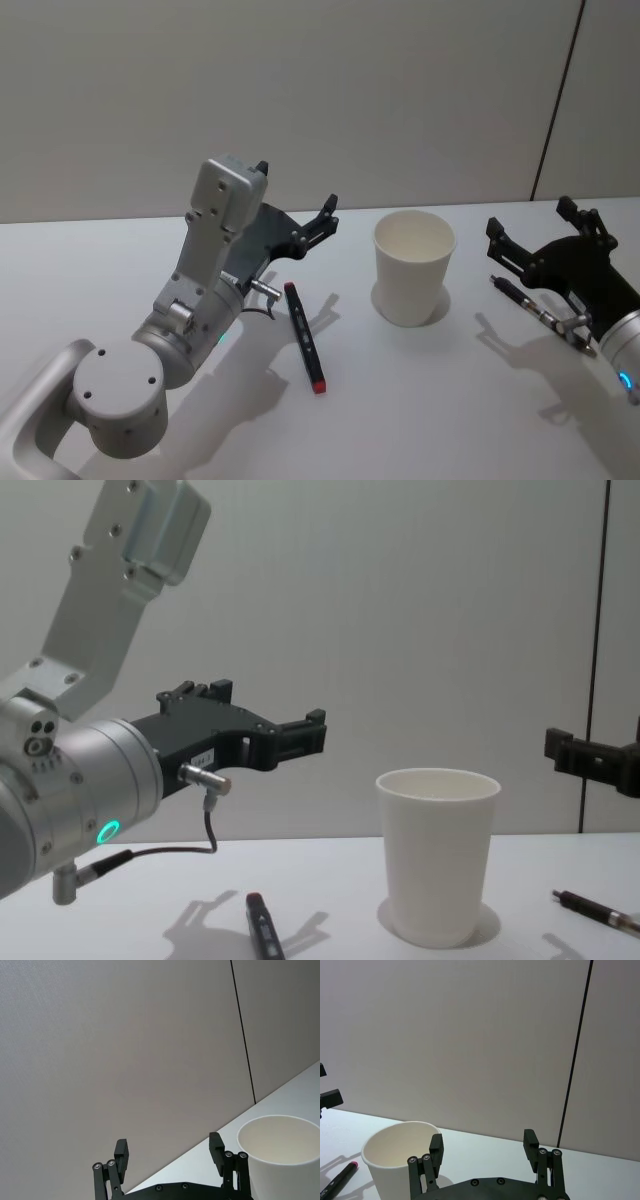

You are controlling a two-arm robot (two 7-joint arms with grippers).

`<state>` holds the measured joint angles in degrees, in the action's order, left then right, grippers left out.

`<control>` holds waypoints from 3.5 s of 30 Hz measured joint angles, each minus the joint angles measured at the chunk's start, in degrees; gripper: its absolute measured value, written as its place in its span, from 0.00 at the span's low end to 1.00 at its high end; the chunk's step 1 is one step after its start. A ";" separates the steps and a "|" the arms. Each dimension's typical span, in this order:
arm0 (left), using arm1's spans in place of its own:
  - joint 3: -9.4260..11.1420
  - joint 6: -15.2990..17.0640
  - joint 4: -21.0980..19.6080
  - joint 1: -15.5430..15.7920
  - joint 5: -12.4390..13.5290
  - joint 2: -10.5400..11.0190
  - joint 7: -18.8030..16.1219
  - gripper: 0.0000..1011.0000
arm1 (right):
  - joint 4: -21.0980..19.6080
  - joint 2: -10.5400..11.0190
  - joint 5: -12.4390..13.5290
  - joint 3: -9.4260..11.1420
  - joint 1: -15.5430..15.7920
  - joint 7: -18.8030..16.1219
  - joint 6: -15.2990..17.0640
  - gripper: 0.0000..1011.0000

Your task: Place the pen into the pen holder.

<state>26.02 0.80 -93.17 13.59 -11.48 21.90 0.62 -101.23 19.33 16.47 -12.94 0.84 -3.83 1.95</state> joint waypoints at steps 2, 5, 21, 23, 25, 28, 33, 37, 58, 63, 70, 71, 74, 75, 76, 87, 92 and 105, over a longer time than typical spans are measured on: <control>0.00 0.00 0.00 0.00 0.00 0.00 0.00 0.99 | 0.00 0.00 0.00 0.00 0.00 0.00 0.00 0.99; 0.00 0.00 0.00 0.00 0.00 0.00 0.00 0.99 | 0.00 0.00 0.00 0.00 0.00 0.00 0.00 0.99; 0.00 0.00 0.00 0.00 0.00 0.00 0.00 0.99 | 0.00 0.60 0.30 0.46 0.22 -0.42 0.05 0.99; 0.00 0.00 0.00 0.00 0.00 0.00 0.00 0.99 | -0.06 1.00 0.56 0.75 0.46 -0.52 0.09 0.99; 0.00 0.00 0.00 0.00 0.00 0.00 0.00 0.99 | -0.25 1.58 0.86 1.16 0.89 -0.51 0.16 0.99; 0.00 0.00 0.00 0.00 0.00 0.00 0.00 0.99 | -0.48 2.10 1.21 1.53 1.37 -0.34 0.27 0.99; 0.00 0.00 0.00 0.00 0.00 0.00 0.00 0.99 | -1.29 3.55 1.96 2.59 3.02 0.85 0.57 0.99; 0.00 0.00 0.00 0.00 0.00 0.00 0.00 0.99 | -1.84 4.43 2.35 3.29 4.23 1.99 0.97 0.99; 0.00 0.00 0.00 0.00 0.00 0.00 0.00 0.99 | -3.06 5.78 -0.89 4.65 5.47 6.29 9.39 0.99; 0.00 0.00 0.00 0.00 0.00 0.00 0.00 0.99 | -3.07 5.22 -1.80 4.36 4.73 6.30 12.38 0.99; 0.00 0.00 0.00 0.00 0.00 0.00 0.01 0.99 | -2.83 4.14 -2.57 3.81 3.69 5.97 16.99 0.99; 0.00 0.00 0.00 0.00 0.00 0.00 0.00 0.99 | -2.71 3.93 -2.69 3.70 3.50 5.88 17.94 0.99; 0.00 0.00 0.00 0.00 0.00 0.00 0.00 0.99 | -2.36 3.48 -2.98 3.45 3.14 5.63 19.74 0.99; 0.00 0.00 0.00 0.00 0.00 0.00 0.00 0.99 | -2.29 3.38 -3.02 3.41 3.07 5.60 20.03 0.99; 0.00 0.00 0.00 0.00 0.00 0.00 0.00 0.99 | -2.20 3.25 -3.11 3.34 2.98 5.52 20.52 0.99; 0.00 0.00 0.00 0.00 0.00 0.00 0.00 0.99 | -0.65 2.03 -4.34 2.66 2.31 4.92 24.25 0.99; 0.00 0.00 0.00 0.00 0.00 0.00 0.00 0.99 | 0.14 1.54 -4.86 2.41 1.93 4.44 24.60 0.99; 0.00 0.00 0.00 0.00 0.00 0.00 0.00 0.99 | 2.58 0.07 -5.96 1.70 0.51 2.10 23.46 0.99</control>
<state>26.02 0.80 -93.18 13.59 -11.48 21.90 0.63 -98.65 19.40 10.50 -11.24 1.35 -1.73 25.41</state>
